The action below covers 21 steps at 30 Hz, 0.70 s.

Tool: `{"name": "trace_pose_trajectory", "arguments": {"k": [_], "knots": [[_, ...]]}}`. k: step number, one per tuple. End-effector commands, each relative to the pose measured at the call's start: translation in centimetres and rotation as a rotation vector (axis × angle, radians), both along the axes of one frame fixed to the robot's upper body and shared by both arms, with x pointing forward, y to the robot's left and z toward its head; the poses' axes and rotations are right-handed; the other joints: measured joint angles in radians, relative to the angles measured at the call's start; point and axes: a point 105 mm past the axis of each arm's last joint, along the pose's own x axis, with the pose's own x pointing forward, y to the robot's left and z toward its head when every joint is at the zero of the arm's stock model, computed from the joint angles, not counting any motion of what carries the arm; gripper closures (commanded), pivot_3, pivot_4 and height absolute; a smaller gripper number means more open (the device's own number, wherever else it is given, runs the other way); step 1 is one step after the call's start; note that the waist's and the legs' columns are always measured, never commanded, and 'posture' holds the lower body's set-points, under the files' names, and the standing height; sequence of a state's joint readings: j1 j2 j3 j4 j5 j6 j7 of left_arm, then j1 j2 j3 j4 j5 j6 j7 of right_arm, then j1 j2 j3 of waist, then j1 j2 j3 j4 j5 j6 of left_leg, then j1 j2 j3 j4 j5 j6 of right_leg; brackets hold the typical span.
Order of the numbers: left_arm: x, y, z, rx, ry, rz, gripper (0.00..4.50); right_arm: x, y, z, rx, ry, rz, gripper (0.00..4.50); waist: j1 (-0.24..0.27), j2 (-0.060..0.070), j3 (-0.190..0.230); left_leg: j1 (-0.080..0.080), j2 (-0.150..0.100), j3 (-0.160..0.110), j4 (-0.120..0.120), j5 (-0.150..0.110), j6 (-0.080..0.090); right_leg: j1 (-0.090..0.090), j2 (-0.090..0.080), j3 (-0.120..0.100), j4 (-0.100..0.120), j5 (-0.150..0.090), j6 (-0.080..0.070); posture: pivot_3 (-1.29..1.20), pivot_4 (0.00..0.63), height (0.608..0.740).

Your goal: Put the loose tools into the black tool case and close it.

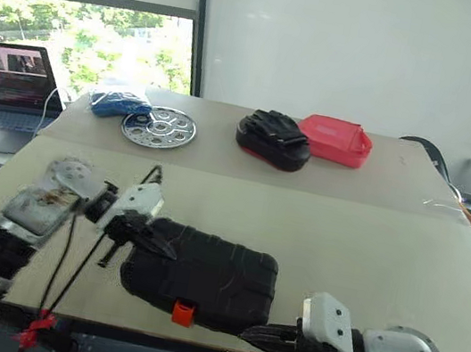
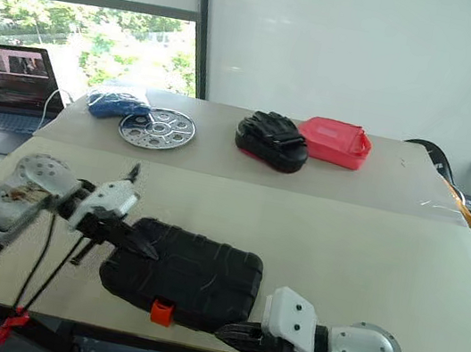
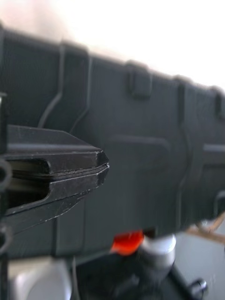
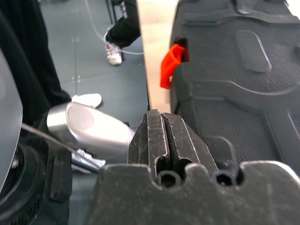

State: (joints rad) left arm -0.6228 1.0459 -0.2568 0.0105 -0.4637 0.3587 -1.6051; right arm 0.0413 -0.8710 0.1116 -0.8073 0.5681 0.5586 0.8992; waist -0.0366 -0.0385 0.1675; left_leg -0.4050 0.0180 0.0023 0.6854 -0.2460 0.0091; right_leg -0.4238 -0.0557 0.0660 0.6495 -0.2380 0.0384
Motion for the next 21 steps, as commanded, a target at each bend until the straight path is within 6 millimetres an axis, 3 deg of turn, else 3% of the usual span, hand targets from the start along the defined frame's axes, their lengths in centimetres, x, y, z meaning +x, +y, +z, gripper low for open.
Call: {"name": "trace_pose_trajectory", "arguments": {"k": [1, 4, 7, 13, 21], "knots": [[-2.8, 1.8, 1.3, 0.053, 0.061, -0.029, 4.5, -0.3, 0.4, 0.9, 0.033, 0.011, 0.018, 4.45, -0.003, 0.0, 0.0, 0.0, 0.0, -0.002, 0.0, 0.0, 0.0, 0.0, 0.0, 0.0, 0.0, 0.0, 0.0, 0.0, 0.15, 0.74], [-5.5, 3.5, 0.4, 0.164, 0.136, -0.06, 4.5, 0.0, 0.4, 0.9, 0.017, 0.013, 0.02, 4.45, -0.004, 0.001, 0.001, 0.002, -0.001, -0.002, -0.001, 0.0, 0.0, 0.002, -0.002, 0.0, -0.001, 0.0, 0.001, 0.0, 0.15, 0.74], [-6.7, 3.9, -1.0, 0.21, 0.165, -0.113, 4.5, -0.1, 0.3, 0.4, -0.011, 0.004, 0.027, 4.45, 0.013, 0.001, 0.001, 0.002, -0.001, 0.0, -0.001, 0.0, 0.0, 0.003, -0.004, 0.0, -0.001, -0.001, 0.002, 0.0, 0.15, 0.74], [-5.0, 3.3, -3.8, 0.226, 0.07, -0.112, 4.5, 0.4, -0.1, 0.1, -0.051, -0.02, 0.007, 4.45, 0.032, 0.001, 0.001, 0.001, -0.002, 0.007, 0.0, 0.0, 0.0, 0.002, -0.002, -0.001, -0.002, -0.001, 0.001, 0.0, 0.15, 0.74], [-3.1, 2.3, -5.4, 0.201, 0.005, -0.1, 4.5, 1.2, -0.3, -3.1, -0.123, -0.047, -0.015, 4.45, 0.023, 0.001, 0.0, 0.0, -0.001, 0.006, 0.001, 0.0, 0.0, 0.001, -0.001, -0.001, -0.001, -0.001, 0.001, 0.0, 0.15, 0.74]]}}
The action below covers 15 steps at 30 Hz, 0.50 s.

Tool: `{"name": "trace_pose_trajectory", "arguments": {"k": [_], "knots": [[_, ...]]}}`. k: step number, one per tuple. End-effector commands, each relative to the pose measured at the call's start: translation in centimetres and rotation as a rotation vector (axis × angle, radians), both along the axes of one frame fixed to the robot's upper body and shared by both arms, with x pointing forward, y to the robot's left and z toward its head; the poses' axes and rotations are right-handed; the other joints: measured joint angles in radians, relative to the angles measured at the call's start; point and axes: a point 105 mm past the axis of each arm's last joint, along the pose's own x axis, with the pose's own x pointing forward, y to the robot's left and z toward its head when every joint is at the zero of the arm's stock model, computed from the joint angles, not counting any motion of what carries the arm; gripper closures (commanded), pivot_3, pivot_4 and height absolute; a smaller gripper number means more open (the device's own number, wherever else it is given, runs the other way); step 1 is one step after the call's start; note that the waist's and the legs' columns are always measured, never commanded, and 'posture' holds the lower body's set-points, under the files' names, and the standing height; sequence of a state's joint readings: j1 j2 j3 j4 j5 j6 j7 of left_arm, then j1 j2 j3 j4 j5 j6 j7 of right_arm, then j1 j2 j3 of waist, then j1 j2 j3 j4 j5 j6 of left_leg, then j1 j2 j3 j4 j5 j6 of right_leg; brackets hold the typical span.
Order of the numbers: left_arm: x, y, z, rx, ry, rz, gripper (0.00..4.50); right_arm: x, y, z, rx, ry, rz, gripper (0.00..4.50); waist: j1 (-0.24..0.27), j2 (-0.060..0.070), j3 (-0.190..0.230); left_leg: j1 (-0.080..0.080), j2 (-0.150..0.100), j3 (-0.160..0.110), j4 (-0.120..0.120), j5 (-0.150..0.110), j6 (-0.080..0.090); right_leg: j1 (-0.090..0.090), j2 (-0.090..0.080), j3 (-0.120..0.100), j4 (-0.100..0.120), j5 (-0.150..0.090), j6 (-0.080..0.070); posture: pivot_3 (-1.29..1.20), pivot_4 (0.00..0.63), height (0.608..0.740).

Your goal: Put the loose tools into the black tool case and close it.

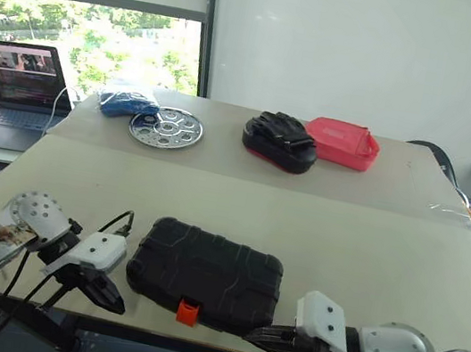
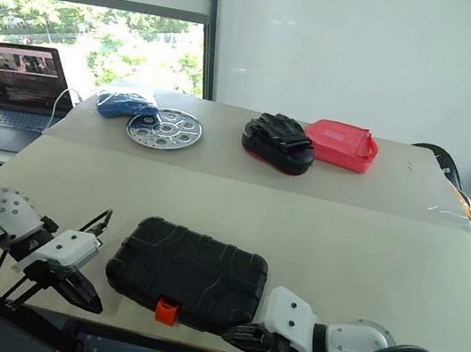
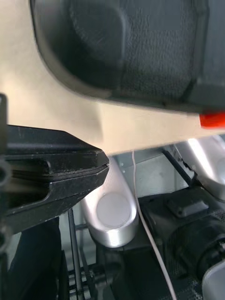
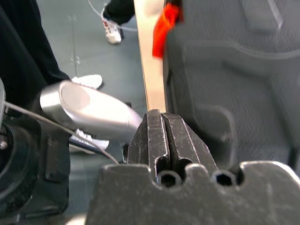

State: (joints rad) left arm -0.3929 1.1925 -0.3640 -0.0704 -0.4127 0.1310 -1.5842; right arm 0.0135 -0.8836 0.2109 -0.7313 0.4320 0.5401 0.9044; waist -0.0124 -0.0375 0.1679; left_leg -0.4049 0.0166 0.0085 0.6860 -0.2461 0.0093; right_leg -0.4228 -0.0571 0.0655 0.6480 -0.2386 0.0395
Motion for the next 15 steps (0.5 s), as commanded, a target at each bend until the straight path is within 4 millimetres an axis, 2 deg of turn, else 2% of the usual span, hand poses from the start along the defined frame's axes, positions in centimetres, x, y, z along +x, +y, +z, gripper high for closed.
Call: {"name": "trace_pose_trajectory", "arguments": {"k": [1, 8, 15], "knots": [[1.4, -0.3, 0.1, -0.005, -0.075, 0.01, 4.5, 0.5, 0.0, -1.1, -0.021, -0.063, -0.002, 4.45, -0.001, 0.0, 0.0, 0.0, 0.0, 0.0, 0.0, 0.0, 0.0, 0.0, 0.0, 0.0, 0.0, 0.0, 0.0, 0.0, 0.15, 0.74], [5.0, -2.8, 0.3, -0.111, -0.179, 0.07, 4.5, 3.2, -2.1, -2.5, -0.05, -0.153, -0.094, 4.45, 0.011, 0.0, 0.0, -0.001, 0.0, -0.001, 0.007, 0.0, 0.0, 0.002, 0.0, 0.0, 0.001, 0.001, 0.002, 0.0, 0.15, 0.74], [5.5, -3.9, 0.4, -0.154, -0.177, 0.078, 4.5, 4.8, -3.7, -2.6, -0.064, -0.211, -0.142, 4.45, 0.01, 0.0, 0.0, -0.002, 0.0, 0.0, 0.009, 0.0, 0.0, 0.002, 0.0, 0.001, 0.001, 0.003, 0.003, 0.0, 0.15, 0.74]]}}
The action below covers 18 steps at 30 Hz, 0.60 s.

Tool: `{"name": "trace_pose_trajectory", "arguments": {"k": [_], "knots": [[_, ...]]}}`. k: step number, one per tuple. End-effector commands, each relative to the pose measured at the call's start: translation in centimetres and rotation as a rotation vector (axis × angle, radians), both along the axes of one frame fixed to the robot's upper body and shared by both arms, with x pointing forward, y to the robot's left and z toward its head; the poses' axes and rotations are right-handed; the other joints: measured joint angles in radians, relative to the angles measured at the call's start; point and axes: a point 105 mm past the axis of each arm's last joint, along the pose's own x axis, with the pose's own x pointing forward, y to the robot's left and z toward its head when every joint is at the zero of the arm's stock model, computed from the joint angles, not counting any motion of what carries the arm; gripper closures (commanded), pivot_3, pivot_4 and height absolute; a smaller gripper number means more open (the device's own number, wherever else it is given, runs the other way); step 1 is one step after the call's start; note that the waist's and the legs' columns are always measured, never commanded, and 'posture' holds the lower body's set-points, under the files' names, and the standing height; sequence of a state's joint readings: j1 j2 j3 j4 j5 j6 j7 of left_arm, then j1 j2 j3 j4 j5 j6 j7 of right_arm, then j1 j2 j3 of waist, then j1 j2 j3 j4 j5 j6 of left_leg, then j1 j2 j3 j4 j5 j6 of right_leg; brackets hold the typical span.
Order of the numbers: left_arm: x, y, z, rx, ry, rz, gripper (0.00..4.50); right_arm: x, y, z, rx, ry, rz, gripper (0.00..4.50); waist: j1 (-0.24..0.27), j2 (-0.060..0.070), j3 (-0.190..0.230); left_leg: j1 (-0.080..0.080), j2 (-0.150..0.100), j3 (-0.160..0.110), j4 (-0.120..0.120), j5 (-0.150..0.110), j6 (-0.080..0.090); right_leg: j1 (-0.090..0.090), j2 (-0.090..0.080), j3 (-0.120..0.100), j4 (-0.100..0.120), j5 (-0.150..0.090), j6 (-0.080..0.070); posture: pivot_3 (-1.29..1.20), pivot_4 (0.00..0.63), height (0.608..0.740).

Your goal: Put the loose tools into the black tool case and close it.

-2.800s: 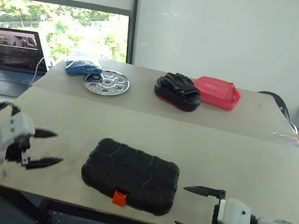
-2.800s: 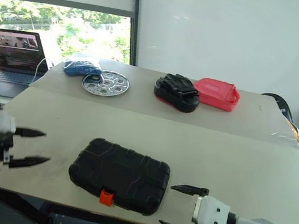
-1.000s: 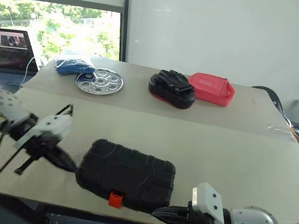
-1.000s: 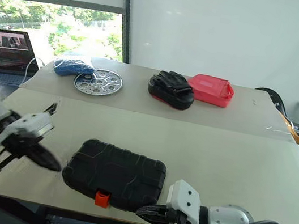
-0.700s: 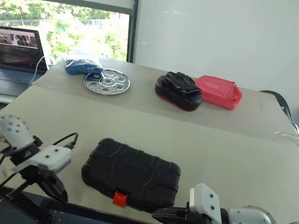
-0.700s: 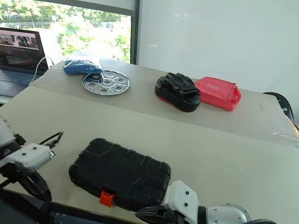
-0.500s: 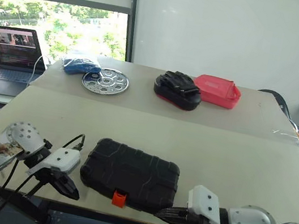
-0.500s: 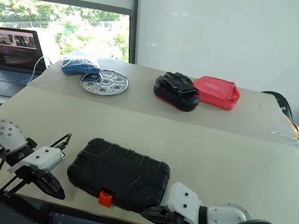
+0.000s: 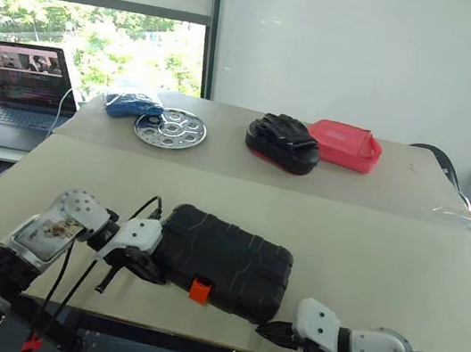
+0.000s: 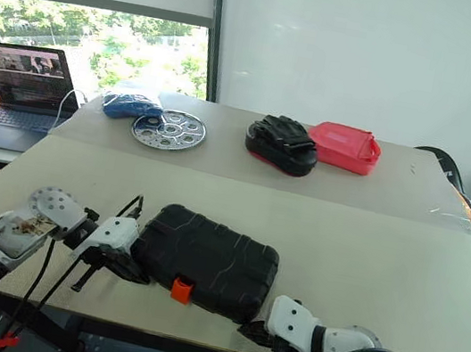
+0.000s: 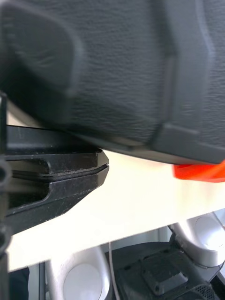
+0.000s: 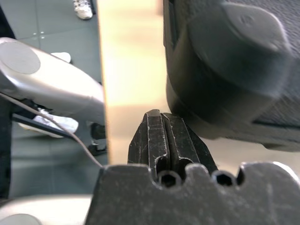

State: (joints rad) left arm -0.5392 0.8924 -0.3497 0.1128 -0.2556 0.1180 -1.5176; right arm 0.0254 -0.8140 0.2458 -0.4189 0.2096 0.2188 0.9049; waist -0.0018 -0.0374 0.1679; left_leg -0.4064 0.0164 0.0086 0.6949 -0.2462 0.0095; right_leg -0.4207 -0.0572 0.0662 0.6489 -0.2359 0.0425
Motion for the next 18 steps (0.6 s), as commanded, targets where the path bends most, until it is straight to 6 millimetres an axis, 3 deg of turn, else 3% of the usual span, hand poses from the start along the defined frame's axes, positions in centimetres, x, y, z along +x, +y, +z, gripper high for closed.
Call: {"name": "trace_pose_trajectory", "arguments": {"k": [1, 4, 8, 13, 18], "knots": [[0.6, 0.0, 1.1, -0.023, -0.042, 0.023, 4.5, 1.5, -1.2, 1.0, -0.005, -0.088, -0.051, 4.45, -0.001, 0.0, 0.0, 0.0, 0.0, 0.0, 0.0, 0.0, 0.0, 0.0, 0.0, 0.0, 0.0, 0.0, 0.0, 0.0, 0.15, 0.74], [0.4, 0.4, 1.0, -0.013, -0.039, 0.019, 4.5, 1.0, -1.3, 0.8, -0.001, -0.068, -0.031, 4.45, -0.003, 0.0, 0.0, 0.0, 0.0, 0.0, 0.0, 0.0, 0.0, 0.0, 0.0, 0.0, 0.0, 0.0, 0.0, 0.0, 0.15, 0.74], [1.1, 0.8, 1.1, -0.004, -0.074, 0.036, 4.5, -1.7, -0.2, 0.6, 0.053, 0.042, 0.069, 4.45, -0.001, 0.0, 0.0, 0.0, 0.0, -0.001, 0.0, 0.0, 0.0, 0.0, 0.0, 0.0, 0.0, 0.0, 0.0, 0.0, 0.15, 0.74], [2.5, 0.0, 1.4, -0.03, -0.105, 0.05, 4.5, -2.7, 0.5, 0.7, 0.07, 0.061, 0.107, 4.45, 0.003, 0.0, 0.0, 0.0, -0.001, -0.001, 0.0, -0.001, 0.001, 0.001, 0.0, 0.0, 0.0, 0.0, 0.0, 0.0, 0.15, 0.74], [1.3, 0.4, 1.9, -0.025, -0.035, 0.013, 4.5, -3.3, 1.0, 1.3, 0.081, 0.054, 0.11, 4.45, 0.006, 0.0, 0.0, 0.0, 0.0, 0.0, 0.001, -0.001, 0.001, 0.001, 0.0, 0.0, 0.0, 0.0, 0.0, 0.0, 0.15, 0.74]]}}
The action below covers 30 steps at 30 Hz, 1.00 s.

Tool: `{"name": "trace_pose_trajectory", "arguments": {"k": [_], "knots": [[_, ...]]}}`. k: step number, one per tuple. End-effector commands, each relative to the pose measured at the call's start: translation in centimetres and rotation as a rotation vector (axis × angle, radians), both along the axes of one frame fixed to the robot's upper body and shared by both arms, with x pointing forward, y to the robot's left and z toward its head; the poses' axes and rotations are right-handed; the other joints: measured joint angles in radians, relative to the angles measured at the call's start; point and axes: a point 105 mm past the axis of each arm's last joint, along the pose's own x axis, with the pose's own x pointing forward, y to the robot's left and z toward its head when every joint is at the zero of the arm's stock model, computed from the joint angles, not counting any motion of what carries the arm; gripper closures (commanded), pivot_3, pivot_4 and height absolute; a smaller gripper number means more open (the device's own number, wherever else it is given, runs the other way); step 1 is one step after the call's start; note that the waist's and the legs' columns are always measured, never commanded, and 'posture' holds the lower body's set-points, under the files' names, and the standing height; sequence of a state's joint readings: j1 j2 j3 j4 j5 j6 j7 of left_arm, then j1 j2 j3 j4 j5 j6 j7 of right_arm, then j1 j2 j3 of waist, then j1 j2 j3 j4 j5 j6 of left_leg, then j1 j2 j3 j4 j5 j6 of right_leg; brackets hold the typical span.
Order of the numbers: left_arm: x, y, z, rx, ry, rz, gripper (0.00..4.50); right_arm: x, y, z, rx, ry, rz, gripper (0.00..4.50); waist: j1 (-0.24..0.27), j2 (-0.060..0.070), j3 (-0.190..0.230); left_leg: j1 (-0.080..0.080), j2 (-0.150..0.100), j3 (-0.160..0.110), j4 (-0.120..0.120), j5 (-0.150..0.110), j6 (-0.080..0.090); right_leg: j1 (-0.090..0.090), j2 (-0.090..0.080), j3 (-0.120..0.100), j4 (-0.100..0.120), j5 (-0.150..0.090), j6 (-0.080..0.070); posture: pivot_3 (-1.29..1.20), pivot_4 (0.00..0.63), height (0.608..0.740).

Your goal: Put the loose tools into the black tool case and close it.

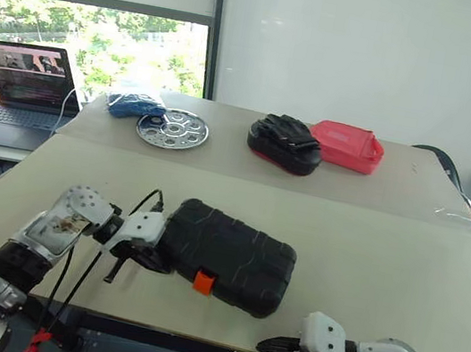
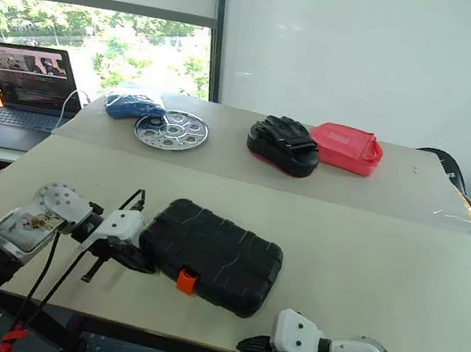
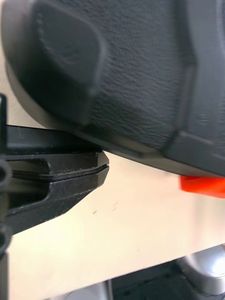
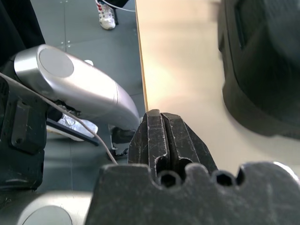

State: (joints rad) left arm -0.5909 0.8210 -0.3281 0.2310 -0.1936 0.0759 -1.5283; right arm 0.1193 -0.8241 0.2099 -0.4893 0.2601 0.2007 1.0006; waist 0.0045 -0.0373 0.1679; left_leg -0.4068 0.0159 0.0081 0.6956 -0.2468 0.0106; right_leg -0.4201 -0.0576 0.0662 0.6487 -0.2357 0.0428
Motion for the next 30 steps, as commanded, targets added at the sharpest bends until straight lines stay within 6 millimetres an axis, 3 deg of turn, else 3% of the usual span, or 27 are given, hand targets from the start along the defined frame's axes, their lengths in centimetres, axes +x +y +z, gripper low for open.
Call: {"name": "trace_pose_trajectory", "arguments": {"k": [1, 7, 10, 15, 22, 30], "knots": [[-0.7, 0.8, 2.3, -0.005, 0.005, -0.024, 4.5, -0.6, 0.8, 1.3, 0.04, -0.022, 0.011, 4.45, -0.002, 0.0, 0.0, 0.0, 0.0, 0.0, 0.0, 0.0, 0.0, -0.001, 0.0, 0.0, 0.0, 0.0, 0.0, 0.0, 0.15, 0.74], [-1.7, 2.0, 4.1, 0.016, 0.055, -0.014, 4.5, 0.2, 1.4, 2.1, 0.074, -0.066, -0.044, 4.45, -0.017, 0.0, 0.0, 0.0, 0.001, -0.001, -0.002, -0.001, 0.001, -0.001, 0.001, 0.0, 0.0, -0.001, -0.001, 0.0, 0.15, 0.74], [-1.2, 1.7, 4.2, 0.007, 0.04, -0.015, 4.5, 2.3, 1.6, 2.7, 0.101, -0.124, -0.131, 4.45, -0.017, 0.0, 0.0, 0.0, 0.001, -0.001, -0.001, -0.001, 0.001, -0.001, 0.001, 0.0, 0.0, -0.001, -0.001, 0.0, 0.15, 0.74], [-0.4, 1.0, 3.8, -0.004, 0.005, -0.008, 4.5, 3.4, 1.7, 2.2, 0.077, -0.147, -0.158, 4.45, -0.014, 0.0, 0.0, 0.0, 0.0, -0.001, -0.001, -0.001, 0.001, -0.001, 0.001, 0.0, 0.0, -0.001, -0.001, 0.0, 0.15, 0.74], [0.0, 0.9, 3.5, -0.013, 0.004, 0.014, 4.5, 6.8, -0.7, 2.3, 0.026, -0.243, -0.296, 4.45, -0.021, 0.0, 0.0, 0.0, 0.0, 0.0, -0.001, -0.001, 0.001, -0.001, 0.001, 0.0, 0.0, 0.0, -0.001, 0.0, 0.15, 0.74], [0.2, 0.7, 3.3, -0.031, -0.007, 0.04, 4.5, 8.0, -1.9, 2.5, 0.015, -0.268, -0.304, 4.45, -0.019, 0.0, 0.0, -0.001, 0.0, 0.0, -0.001, -0.001, 0.001, -0.002, 0.001, 0.0, 0.0, 0.0, -0.001, 0.0, 0.15, 0.74]]}}
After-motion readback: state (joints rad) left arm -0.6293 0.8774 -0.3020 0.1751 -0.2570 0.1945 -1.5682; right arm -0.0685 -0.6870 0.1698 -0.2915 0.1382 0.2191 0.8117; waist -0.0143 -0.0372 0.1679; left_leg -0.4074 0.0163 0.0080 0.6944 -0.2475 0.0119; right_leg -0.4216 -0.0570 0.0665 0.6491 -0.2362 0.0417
